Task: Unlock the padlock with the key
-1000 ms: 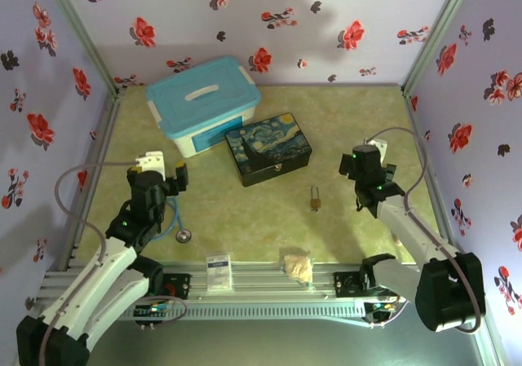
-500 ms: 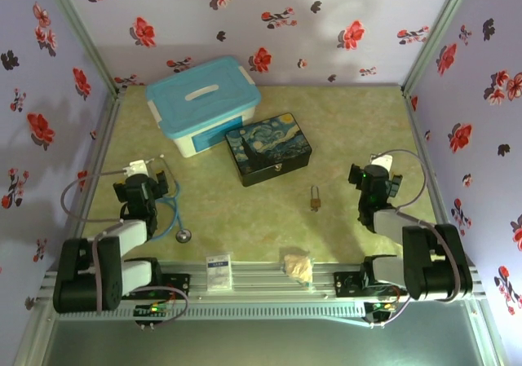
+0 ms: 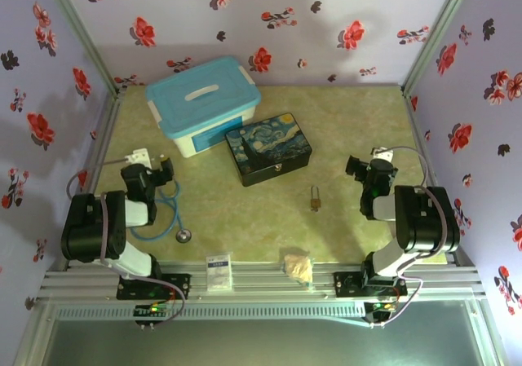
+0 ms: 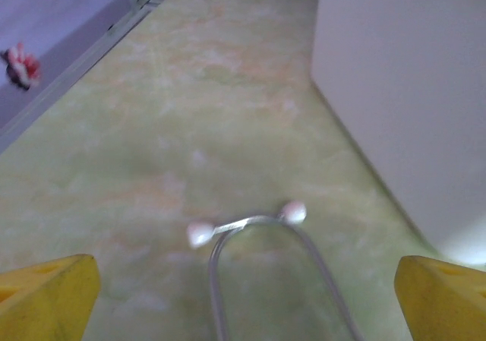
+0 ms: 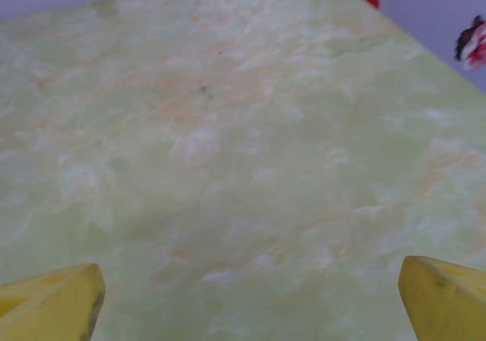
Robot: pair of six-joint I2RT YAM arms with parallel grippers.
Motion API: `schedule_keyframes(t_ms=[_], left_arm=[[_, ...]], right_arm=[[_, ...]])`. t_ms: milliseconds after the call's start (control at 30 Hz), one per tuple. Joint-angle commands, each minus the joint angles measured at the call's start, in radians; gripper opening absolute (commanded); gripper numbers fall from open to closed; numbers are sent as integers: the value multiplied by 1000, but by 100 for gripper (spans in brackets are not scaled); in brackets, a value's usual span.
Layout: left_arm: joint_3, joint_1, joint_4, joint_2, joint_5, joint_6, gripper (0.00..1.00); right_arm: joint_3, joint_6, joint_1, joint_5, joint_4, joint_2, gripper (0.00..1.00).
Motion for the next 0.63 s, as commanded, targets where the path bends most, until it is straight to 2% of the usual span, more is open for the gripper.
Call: schedule_keyframes(t_ms=[0,67,167,233,600], left_arm=[[50,-26,-28,4,14,53,100],[51,-32,-25,6,-5,55,100],[52,-56,-24,9,-61,61,100],[53,-57,-23,9,-62,61,100],[51,-60,-22,9,-63,61,100]], right_arm=[[25,-30,13,-39,78,9,99],[37,-29,18,-27,19,-12,99],[28,-44,36,7,63,4,99],[38,-40,35,9,20,-12,99],[39,-38,34,9,28,-6,99]])
